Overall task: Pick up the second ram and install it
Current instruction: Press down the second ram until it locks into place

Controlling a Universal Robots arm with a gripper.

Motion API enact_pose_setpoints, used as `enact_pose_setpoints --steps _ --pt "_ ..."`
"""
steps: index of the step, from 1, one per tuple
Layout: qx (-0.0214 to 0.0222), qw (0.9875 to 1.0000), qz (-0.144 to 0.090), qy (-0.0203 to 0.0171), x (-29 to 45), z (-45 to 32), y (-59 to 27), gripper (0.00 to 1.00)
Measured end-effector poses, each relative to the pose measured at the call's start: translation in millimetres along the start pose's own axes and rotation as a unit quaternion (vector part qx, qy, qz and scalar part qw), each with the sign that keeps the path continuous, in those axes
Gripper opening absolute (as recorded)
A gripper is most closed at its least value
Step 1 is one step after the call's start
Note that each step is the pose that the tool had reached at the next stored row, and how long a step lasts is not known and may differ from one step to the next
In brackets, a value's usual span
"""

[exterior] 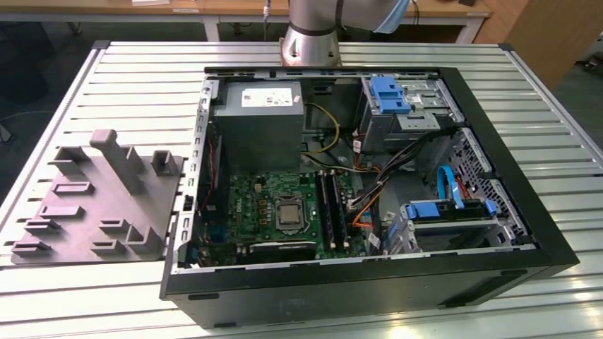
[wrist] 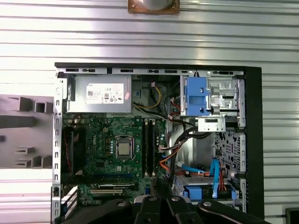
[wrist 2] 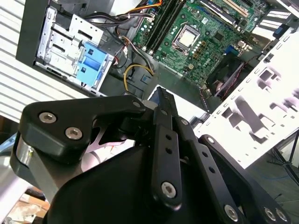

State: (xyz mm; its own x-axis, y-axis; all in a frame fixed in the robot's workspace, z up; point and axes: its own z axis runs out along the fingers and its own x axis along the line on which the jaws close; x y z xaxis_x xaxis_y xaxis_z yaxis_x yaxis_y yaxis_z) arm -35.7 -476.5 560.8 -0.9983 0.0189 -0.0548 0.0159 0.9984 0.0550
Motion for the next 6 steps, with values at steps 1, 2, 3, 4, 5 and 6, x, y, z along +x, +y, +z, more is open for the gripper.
enact_pose_setpoints --steps 1,2,3,4,5,6 --pt "0.0000 1.0000 0.000 0.0000 0.0 -0.7 0.0 0.10" --pt "0.0000 1.0000 0.000 0.0000 -0.1 -1.4 0.1 0.10" --pt "0.0000 1.0000 0.000 0.0000 -0.1 -2.1 0.1 0.10" --pt "0.0000 1.0000 0.000 0.0000 -0.1 -2.9 0.1 0.10" --pt "0.0000 1.0000 0.000 0.0000 -0.2 -3.6 0.2 0.10" --pt "0.0000 1.0000 0.000 0.0000 -0.2 -4.3 0.2 0.10"
